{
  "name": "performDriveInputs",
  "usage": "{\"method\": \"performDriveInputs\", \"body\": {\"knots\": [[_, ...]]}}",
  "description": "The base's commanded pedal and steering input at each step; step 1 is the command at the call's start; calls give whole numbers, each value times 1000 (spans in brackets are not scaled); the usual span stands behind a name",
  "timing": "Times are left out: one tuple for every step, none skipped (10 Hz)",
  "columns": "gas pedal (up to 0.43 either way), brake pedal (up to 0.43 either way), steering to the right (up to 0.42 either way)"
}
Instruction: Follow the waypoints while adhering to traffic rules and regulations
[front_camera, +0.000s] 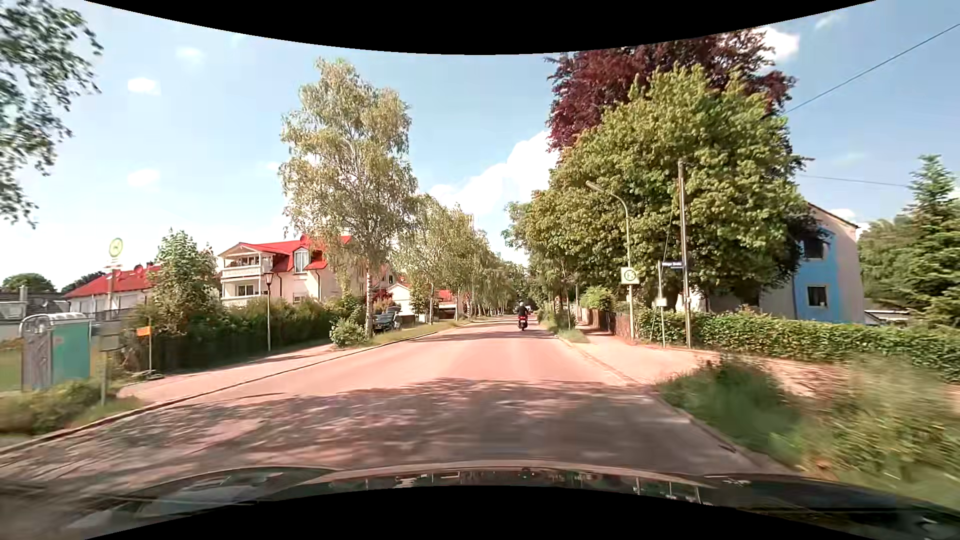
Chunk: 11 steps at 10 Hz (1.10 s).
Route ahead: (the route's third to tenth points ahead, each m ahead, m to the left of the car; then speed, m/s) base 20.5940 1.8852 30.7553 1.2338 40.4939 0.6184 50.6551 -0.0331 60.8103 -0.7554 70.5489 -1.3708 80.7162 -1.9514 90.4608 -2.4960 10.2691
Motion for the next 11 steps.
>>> {"method": "performDriveInputs", "body": {"knots": [[209, 12, -1], [209, 12, -1], [209, 12, 0], [220, 12, 2], [220, 12, 3], [220, 12, 5], [220, 12, 6], [220, 12, 6], [220, 12, 5], [220, 12, 5], [220, 12, 5]]}}
